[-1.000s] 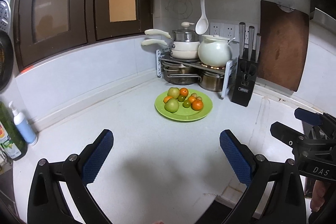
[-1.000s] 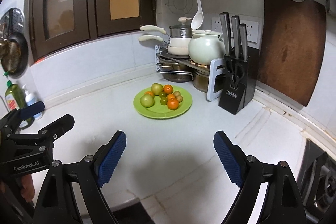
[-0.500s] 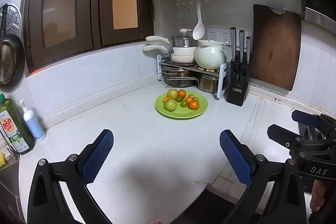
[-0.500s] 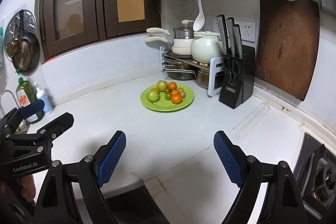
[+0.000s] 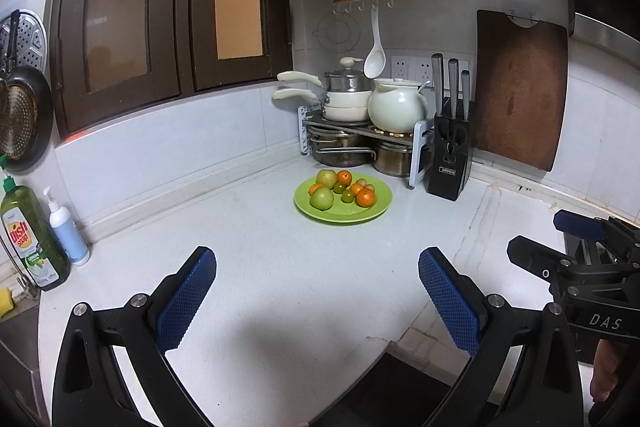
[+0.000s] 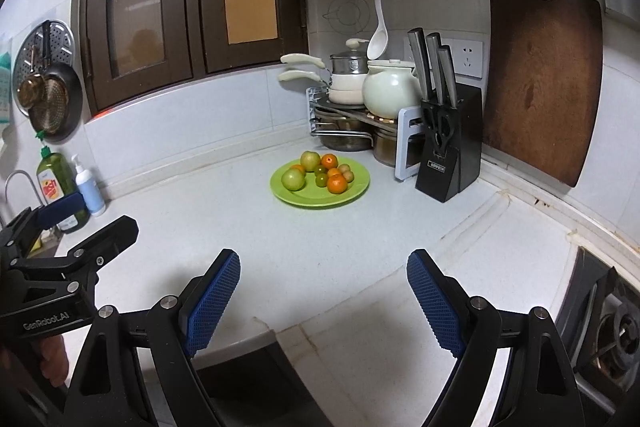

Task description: Organize fruits

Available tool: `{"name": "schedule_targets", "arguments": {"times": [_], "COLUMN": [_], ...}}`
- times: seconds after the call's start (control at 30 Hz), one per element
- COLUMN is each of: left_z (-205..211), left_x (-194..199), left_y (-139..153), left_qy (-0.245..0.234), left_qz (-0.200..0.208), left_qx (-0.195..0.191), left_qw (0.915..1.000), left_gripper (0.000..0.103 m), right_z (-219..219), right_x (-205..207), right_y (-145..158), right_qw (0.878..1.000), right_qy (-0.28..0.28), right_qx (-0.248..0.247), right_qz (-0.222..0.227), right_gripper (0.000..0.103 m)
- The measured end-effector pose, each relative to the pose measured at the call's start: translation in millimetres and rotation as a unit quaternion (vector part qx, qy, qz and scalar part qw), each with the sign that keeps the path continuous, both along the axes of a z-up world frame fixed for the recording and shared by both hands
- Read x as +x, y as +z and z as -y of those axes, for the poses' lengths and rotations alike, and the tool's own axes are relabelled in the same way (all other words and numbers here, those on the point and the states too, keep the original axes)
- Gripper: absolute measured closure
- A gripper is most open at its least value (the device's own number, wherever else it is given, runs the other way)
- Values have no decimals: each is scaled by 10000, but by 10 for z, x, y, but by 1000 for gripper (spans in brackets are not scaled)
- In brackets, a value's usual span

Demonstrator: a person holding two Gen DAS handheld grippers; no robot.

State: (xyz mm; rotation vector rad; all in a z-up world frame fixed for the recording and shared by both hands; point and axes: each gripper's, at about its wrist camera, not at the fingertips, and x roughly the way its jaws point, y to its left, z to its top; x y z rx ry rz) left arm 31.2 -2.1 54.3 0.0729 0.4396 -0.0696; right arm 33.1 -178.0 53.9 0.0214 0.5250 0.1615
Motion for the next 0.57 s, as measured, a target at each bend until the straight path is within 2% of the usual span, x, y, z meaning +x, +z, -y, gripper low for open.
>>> {"name": "schedule_targets", "arguments": {"times": [0.57], "left_z": [-37], "left_x": [-29], "left_y": [11], "left_qy": [19], "left_qz": [25], "left_qx": [26], "left_qw": [10000], "left_gripper": [0], "right_z": [-7], "right_x": [-18], "right_y": [-23], "right_qw": [10000], "right_qy": [11], "right_qx": [6], "right_qz": [-22], "right_gripper": [17]}}
